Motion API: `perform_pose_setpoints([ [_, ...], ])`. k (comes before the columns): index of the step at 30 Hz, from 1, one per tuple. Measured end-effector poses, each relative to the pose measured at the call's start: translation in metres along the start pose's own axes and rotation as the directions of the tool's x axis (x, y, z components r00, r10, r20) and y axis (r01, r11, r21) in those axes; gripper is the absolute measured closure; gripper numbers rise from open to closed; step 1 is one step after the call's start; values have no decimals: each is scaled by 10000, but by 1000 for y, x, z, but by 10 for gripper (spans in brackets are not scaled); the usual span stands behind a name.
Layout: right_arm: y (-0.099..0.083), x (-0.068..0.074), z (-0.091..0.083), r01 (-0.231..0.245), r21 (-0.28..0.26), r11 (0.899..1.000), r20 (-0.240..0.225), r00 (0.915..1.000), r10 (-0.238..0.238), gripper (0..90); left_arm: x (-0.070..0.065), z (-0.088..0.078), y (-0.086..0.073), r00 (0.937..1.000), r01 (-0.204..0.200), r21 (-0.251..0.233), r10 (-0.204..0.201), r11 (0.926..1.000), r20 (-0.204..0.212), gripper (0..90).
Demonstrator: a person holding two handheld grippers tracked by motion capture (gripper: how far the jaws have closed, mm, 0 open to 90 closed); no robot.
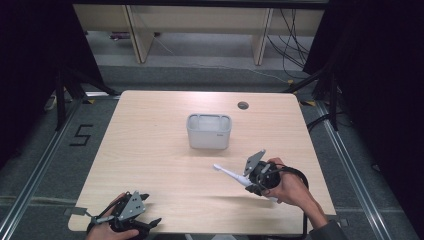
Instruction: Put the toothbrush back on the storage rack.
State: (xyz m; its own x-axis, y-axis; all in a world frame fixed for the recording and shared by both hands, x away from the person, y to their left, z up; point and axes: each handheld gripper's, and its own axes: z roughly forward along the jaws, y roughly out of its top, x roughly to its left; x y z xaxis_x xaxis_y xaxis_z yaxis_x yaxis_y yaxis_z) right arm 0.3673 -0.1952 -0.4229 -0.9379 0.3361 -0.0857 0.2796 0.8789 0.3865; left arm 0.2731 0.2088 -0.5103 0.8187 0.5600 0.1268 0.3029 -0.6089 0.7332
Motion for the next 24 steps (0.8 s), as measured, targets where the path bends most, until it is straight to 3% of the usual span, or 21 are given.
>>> perform_pose_setpoints([
  [3, -3, -6, -5, -351, -730, 9967, 189, 9992, 366, 667, 1, 0, 0, 9999, -104, 1, 104, 9999, -38, 148],
  [5, -4, -10, -6, -614, -1426, 9879, 411, 9968, 679, 666, 1, 0, 0, 10000, -64, -19, 64, 10000, 23, 148],
  [6, -4, -10, -6, -614, -1426, 9879, 411, 9968, 679, 666, 1, 0, 0, 10000, -66, -21, 66, 10000, 25, 148],
  [9, -3, -14, -8, -1292, -2235, 9661, 552, 9879, 1449, 666, 1, 0, 0, 10000, -48, -16, 48, 10000, -17, 148],
  [10, -3, -14, -8, -1292, -2235, 9661, 552, 9879, 1449, 666, 1, 0, 0, 10000, -48, -16, 48, 10000, -17, 148],
  [12, -3, -19, -10, -1196, -2729, 9546, 648, 9877, 1422, 666, 1, 0, 0, 10000, -59, -79, 58, 10000, -64, 148],
  [13, -3, -20, -10, -1161, -3003, 9468, 773, 9863, 1455, 667, 1, 0, 0, 10000, -49, -86, 48, 10000, -67, 148],
  [14, -1, -23, -11, -1348, -3469, 9281, 854, 9810, 1744, 667, 1, 0, 0, 10000, -46, -87, 46, 10000, -78, 148],
  [15, -1, -23, -11, -1348, -3469, 9281, 854, 9810, 1744, 667, 1, 0, 0, 10000, -46, -87, 46, 10000, -78, 148],
  [19, 2, -27, -13, -1738, -4445, 8787, 768, 9700, 2306, 666, 1, 0, 0, 10000, -56, -83, 56, 9999, -71, 148],
  [20, 3, -28, -13, -1755, -4806, 8592, 865, 9655, 2456, 666, 1, 0, 0, 10000, -52, -80, 51, 10000, -80, 148],
  [23, 7, -32, -14, -1748, -5306, 8294, 1010, 9585, 2665, 666, 1, 0, 0, 9999, -61, -108, 60, 9999, -88, 148],
  [24, 8, -32, -13, -1955, -5359, 8213, 800, 9567, 2799, 666, 1, 0, 0, 10000, -62, -79, 61, 9999, -55, 148],
])
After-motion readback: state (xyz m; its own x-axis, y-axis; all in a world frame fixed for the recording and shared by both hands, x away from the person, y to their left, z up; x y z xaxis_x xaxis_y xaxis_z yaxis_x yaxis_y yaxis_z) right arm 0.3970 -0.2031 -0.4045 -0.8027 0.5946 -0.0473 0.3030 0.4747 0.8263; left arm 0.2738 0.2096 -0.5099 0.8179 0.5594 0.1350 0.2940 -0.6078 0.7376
